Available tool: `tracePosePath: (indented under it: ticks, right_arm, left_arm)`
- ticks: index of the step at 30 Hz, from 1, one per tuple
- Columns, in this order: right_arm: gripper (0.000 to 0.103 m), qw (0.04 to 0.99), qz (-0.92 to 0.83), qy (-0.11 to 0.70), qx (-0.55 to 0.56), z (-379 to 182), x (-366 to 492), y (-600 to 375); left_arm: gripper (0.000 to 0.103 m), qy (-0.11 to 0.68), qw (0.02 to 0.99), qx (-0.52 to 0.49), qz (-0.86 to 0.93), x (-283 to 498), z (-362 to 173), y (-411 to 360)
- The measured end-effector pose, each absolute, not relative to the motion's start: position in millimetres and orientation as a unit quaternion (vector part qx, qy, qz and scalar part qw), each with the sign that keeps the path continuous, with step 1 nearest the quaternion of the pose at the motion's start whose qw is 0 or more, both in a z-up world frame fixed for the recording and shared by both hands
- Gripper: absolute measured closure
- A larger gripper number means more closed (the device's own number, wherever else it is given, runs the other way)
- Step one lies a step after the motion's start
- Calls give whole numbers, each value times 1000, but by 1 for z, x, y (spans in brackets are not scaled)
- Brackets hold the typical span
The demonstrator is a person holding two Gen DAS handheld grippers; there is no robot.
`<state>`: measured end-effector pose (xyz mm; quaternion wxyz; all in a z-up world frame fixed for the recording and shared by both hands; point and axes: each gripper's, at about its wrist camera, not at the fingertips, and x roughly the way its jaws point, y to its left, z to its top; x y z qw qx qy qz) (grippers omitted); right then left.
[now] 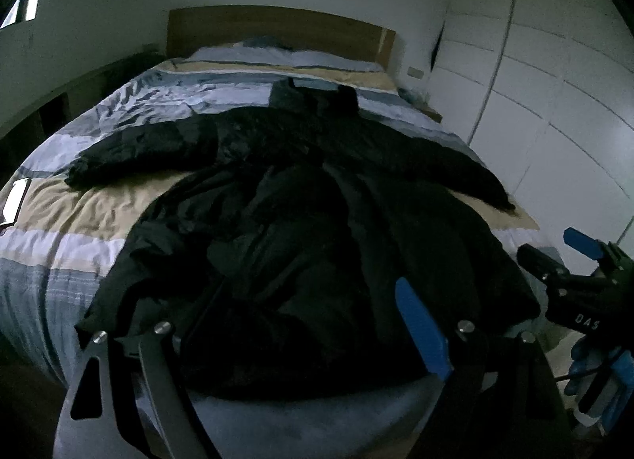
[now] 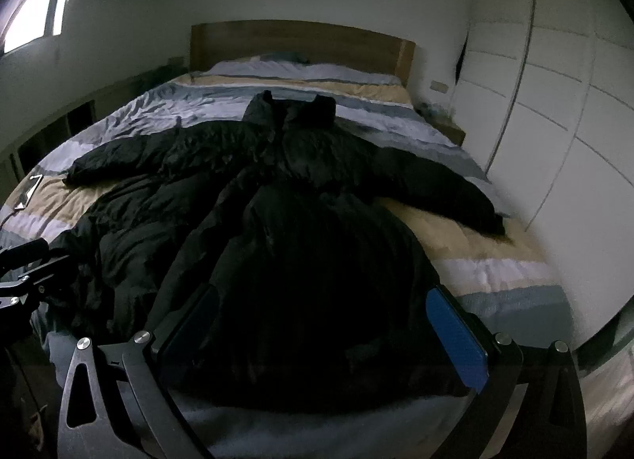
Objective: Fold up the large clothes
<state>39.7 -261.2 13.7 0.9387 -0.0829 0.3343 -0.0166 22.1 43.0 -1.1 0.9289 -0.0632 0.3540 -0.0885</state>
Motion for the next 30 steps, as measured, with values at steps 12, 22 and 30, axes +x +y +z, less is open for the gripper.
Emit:
tracePosePath:
  ticks: [12, 22, 30]
  right_arm:
    - [0, 942, -18, 322, -89, 39, 63, -255]
    - [0, 947, -25, 310, -85, 56, 101, -261]
    - [0, 952, -29, 297, -71, 63, 135, -276]
  left_arm:
    - [18, 349, 933, -70, -54, 38, 19, 68]
    - [18, 353, 931, -81, -36, 74, 49, 79]
    - [18, 351, 934, -68, -17, 117, 71, 72]
